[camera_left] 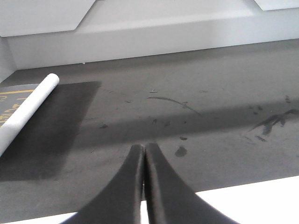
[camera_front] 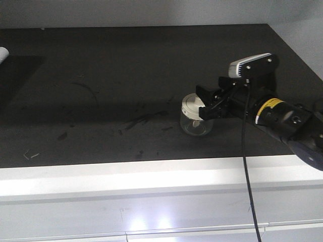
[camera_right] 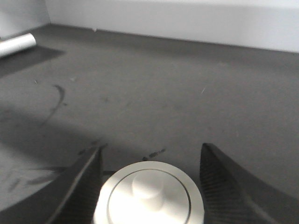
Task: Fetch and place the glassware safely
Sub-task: 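Close the right gripper around the jar's white lid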
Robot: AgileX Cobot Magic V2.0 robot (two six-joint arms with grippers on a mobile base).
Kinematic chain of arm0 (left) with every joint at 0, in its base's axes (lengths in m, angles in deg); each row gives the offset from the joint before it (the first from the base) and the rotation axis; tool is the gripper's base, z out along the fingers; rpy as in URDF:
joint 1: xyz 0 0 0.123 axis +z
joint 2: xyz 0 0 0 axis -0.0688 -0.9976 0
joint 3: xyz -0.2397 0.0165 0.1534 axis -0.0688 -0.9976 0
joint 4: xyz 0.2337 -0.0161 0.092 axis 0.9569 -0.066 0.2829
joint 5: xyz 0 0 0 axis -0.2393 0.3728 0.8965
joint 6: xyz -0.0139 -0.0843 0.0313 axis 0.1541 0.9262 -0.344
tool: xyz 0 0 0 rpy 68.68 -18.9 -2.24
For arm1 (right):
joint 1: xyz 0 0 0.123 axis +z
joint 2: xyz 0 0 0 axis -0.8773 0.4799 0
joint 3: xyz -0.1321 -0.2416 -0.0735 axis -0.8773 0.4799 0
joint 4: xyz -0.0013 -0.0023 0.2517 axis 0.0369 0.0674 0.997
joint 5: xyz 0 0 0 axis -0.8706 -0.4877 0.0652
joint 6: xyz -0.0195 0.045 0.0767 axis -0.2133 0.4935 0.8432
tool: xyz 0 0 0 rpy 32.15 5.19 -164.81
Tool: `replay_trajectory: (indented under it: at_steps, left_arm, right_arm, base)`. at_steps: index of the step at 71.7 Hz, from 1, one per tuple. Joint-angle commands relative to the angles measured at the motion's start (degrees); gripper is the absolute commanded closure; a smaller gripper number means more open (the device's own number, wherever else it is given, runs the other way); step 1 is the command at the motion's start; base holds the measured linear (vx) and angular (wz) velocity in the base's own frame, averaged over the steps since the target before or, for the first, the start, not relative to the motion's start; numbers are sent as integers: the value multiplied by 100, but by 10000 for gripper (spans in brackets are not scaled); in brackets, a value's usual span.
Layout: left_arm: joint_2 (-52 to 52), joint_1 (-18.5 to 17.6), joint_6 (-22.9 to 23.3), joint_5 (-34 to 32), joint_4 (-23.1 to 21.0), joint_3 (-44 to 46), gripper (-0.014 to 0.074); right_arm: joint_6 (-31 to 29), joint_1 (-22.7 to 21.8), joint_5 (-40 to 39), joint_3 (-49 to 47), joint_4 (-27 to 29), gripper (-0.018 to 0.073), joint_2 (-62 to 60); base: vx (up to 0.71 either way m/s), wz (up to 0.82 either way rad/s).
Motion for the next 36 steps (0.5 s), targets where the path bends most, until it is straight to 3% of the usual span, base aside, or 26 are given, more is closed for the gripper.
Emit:
replay_trajectory:
  at_steps: [1,24,36]
  left_arm:
    - [-55,-33,11,-408,-49,153,603]
    - [-55,-33,11,-408,-49,153,603]
    - [-55,-33,11,-408,-49,153,603]
  right_arm:
    - [69,17,-506,-367,20,113,39]
    - [90,86,-662,-595,-387,118,671]
    - [116,114,-595,-595,-414,215,876]
  base:
    - [0,-1]
    - [0,-1]
    - [0,-1]
